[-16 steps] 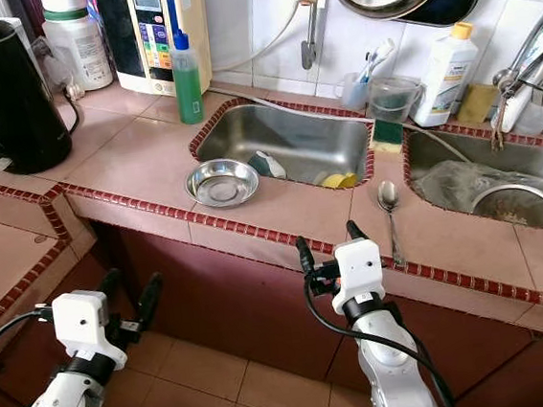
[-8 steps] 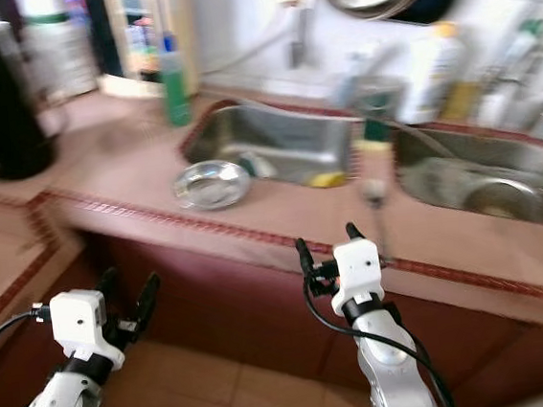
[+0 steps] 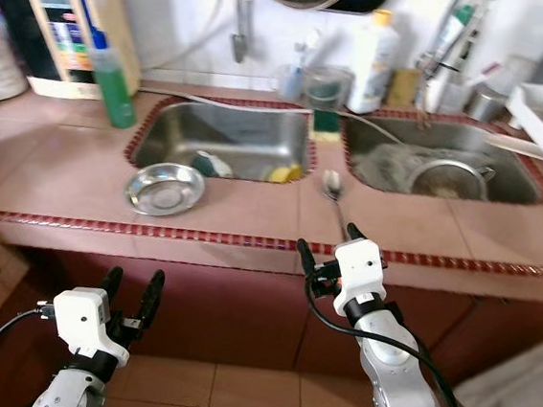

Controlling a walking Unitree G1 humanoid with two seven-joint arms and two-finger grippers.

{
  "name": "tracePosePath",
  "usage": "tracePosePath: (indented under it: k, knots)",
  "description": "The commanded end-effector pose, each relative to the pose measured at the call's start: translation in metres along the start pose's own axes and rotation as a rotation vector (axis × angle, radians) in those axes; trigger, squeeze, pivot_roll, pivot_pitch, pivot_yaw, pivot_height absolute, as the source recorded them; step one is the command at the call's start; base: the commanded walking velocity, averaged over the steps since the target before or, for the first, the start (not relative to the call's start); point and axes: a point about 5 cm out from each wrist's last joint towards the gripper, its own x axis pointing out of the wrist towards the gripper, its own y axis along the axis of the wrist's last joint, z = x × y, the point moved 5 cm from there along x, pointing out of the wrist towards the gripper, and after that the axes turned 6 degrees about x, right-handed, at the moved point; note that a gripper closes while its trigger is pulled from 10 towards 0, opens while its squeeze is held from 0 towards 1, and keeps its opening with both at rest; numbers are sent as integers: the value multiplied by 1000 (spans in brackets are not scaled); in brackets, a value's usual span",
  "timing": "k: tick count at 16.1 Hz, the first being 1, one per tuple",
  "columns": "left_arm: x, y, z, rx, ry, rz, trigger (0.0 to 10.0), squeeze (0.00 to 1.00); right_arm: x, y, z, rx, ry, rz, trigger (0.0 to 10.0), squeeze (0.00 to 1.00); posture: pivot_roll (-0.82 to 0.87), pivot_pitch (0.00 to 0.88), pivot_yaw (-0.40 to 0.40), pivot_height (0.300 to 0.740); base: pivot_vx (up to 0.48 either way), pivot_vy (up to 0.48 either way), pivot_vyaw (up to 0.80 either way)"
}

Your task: Kitchen organization

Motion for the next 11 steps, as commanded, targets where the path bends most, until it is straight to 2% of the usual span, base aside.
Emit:
tracePosePath:
  k: [1, 11]
  knots:
    - [2, 4, 3, -2, -14, 12, 10000, 0, 1, 7, 4, -5, -5, 26, 10000, 0, -3, 0, -78, 740, 345, 0, 0]
    - [2, 5, -1, -29, 6, 19, 10000, 0, 4, 7, -2, -11, 39, 30, 10000, 0, 15, 0, -94, 740, 360, 0, 0]
